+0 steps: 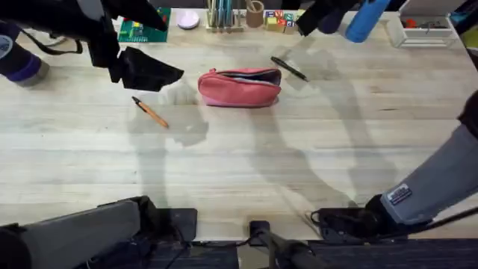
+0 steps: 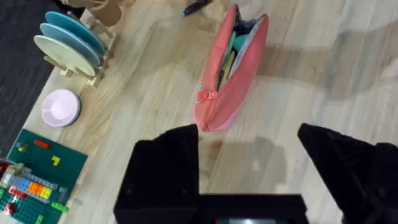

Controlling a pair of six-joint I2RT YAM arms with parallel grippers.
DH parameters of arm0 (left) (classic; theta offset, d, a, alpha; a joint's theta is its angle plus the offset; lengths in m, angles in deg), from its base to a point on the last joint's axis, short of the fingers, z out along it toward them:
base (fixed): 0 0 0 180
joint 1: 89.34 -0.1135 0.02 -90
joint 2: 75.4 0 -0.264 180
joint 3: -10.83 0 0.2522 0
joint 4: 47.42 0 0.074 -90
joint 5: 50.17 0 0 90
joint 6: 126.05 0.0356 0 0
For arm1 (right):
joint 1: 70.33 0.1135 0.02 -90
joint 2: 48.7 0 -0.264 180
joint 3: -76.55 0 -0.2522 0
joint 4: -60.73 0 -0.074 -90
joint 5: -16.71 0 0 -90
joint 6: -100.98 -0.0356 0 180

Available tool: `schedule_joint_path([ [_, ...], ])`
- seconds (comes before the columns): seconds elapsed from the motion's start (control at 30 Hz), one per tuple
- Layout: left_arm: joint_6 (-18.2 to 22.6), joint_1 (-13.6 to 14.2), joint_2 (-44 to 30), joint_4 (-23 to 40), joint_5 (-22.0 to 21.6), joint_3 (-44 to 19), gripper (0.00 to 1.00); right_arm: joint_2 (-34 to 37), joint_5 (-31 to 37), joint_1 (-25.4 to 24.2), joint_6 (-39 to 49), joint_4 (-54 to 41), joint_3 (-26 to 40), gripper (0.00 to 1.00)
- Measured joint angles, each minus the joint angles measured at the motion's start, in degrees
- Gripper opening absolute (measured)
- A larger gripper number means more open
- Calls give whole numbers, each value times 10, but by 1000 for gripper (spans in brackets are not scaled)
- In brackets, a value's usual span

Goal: Unzip the bag, pick up the pens from the table one at a time and place them inside, then zip the bag closed.

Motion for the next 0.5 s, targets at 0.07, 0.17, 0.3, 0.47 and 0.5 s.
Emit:
schedule_joint_path([
  [0.07,0,0,0,0,0,0,993,13,1,0,0,3,0,996],
  [0.17,0,0,0,0,0,0,993,37,3,-1,0,5,0,996],
  [0.3,0,0,0,3,0,0,993,75,4,-1,0,12,0,996],
  [0.47,0,0,0,8,0,0,993,115,6,-1,-1,24,0,996],
  [0.5,0,0,0,9,0,0,993,121,6,-1,-1,26,0,996],
])
